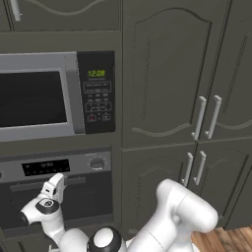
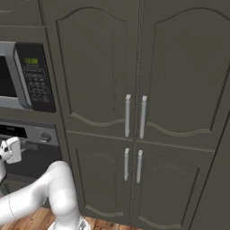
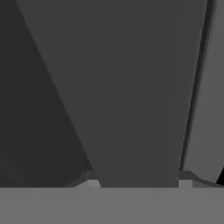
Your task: Take the baked cake out of the oven and place it on the plate for cooling. Then close the oven door.
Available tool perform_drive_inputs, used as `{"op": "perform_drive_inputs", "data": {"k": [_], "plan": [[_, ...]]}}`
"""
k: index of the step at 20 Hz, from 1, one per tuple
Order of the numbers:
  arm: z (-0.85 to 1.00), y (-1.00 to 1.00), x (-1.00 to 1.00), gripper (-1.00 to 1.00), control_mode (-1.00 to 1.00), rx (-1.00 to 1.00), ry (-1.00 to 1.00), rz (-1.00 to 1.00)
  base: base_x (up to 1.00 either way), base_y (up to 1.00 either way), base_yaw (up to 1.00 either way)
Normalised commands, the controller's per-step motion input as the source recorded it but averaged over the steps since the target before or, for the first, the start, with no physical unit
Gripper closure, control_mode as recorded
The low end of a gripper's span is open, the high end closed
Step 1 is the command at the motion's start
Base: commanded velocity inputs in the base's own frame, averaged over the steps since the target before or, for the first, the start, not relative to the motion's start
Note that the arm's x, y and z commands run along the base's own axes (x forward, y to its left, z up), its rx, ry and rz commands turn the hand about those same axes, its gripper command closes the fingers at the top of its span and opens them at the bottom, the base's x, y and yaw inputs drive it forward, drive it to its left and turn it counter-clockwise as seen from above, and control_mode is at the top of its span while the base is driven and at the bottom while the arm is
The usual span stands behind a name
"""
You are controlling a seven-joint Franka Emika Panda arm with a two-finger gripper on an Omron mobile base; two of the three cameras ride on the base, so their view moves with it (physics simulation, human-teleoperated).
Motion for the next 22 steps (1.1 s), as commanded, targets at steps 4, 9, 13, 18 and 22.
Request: {"op": "perform_drive_inputs", "data": {"k": [4,9,13,18,22], "plan": [[-0.51,0.18,-0.34,1.00,-1.00,0.03,0.00,0.12,0.00,0.00,0.00],[-0.54,0.25,-0.40,1.00,-1.00,0.01,0.01,0.11,0.00,0.00,0.00],[-0.49,0.26,-0.44,1.00,-1.00,0.00,0.16,0.08,0.00,0.00,0.00],[-0.44,0.19,-0.45,1.00,-1.00,0.00,0.33,0.08,0.00,0.00,0.00],[-0.41,0.21,-0.49,1.00,-1.00,0.00,0.34,0.07,0.00,0.00,0.00]]}}
